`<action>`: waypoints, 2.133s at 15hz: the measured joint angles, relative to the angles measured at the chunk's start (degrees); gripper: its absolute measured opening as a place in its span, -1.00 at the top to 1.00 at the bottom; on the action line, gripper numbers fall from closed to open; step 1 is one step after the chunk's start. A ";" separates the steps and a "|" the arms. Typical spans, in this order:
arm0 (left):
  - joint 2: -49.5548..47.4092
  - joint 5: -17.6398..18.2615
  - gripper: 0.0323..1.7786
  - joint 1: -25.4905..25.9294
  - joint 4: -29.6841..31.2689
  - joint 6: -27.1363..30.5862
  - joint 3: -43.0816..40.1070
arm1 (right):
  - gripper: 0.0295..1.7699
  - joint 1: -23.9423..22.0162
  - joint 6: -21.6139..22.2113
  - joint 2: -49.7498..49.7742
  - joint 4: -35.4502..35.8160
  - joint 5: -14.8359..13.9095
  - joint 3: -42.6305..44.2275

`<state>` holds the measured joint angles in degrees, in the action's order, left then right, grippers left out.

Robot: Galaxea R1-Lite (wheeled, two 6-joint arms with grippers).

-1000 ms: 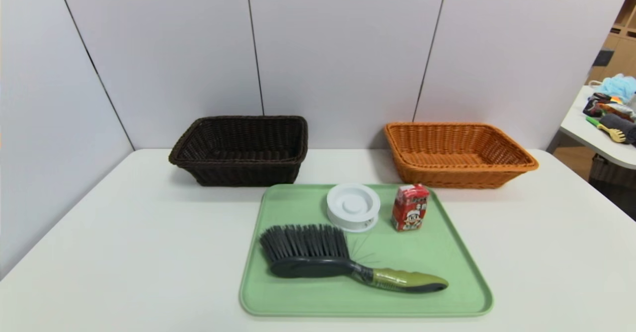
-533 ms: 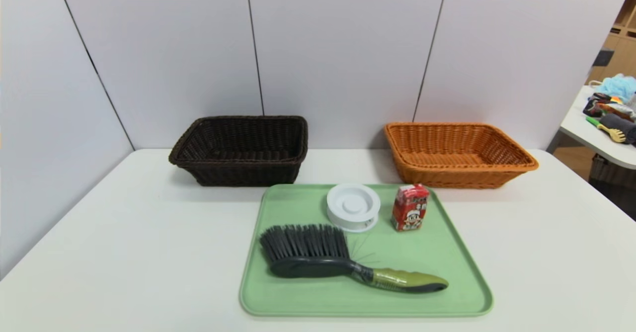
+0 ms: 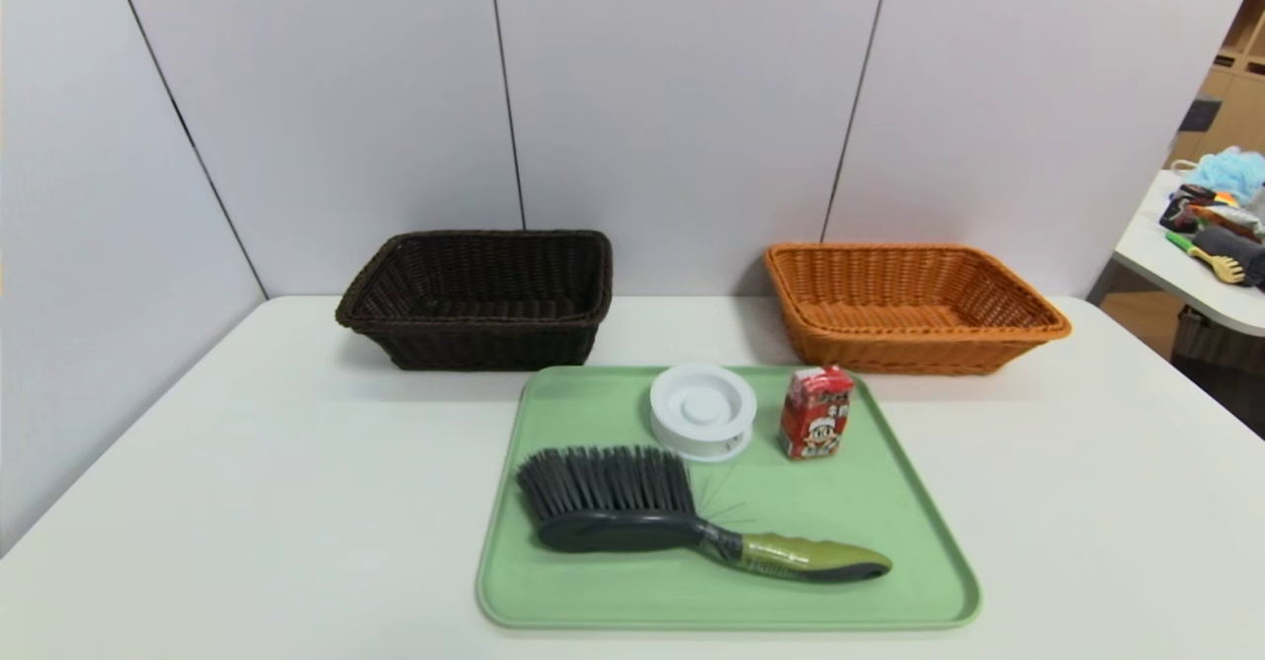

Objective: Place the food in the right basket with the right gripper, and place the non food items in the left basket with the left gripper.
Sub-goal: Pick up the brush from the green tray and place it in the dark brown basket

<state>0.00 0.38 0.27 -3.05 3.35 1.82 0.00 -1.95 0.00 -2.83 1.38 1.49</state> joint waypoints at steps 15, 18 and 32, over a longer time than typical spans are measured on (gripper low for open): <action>24.88 0.48 -0.90 0.00 -14.25 0.22 28.16 | -0.92 0.73 0.33 -28.99 -17.29 2.84 28.88; 33.77 0.80 -0.90 0.00 -14.45 0.30 33.10 | -0.92 0.73 0.27 -37.21 -20.30 2.84 33.99; 59.48 14.49 -0.90 -2.91 -12.71 0.06 41.59 | -0.92 0.18 0.13 -59.10 -21.89 3.05 41.81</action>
<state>59.48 14.87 -2.65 -15.76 3.41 43.41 0.18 -1.82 -59.10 -24.72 4.43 43.30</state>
